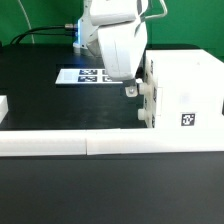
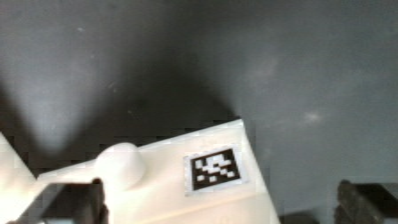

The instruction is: Assemble drawer

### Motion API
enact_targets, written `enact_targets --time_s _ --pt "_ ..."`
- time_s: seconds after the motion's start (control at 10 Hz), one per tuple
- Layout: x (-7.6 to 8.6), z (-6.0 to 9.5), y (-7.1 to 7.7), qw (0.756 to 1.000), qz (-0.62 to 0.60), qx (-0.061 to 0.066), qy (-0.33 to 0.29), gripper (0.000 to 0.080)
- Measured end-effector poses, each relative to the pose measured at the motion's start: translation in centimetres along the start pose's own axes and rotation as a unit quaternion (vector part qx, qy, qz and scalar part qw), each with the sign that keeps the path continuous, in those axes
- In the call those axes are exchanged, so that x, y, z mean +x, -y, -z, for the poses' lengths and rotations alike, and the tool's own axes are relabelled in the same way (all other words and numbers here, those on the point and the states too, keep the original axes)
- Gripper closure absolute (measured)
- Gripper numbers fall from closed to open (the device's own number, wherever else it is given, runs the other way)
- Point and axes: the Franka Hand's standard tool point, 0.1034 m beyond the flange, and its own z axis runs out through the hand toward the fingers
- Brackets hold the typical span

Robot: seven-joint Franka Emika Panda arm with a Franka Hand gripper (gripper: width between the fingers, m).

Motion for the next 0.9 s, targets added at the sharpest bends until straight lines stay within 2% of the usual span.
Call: enact_targets --time_s 0.2,0.3,0.5,0.9 --pt "0.0 0.0 0.0 1.0 -0.006 0.0 0.0 0.0151" --pt "-0.5 0.0 0.0 1.0 0.0 0.0 0.001 0.0151" --pt "-3.2 0.4 -0.1 1.0 -0.005 0.001 0.004 0.0151" --pt "-3.5 0.3 0.0 1.0 -0.01 0.001 0.004 0.0151"
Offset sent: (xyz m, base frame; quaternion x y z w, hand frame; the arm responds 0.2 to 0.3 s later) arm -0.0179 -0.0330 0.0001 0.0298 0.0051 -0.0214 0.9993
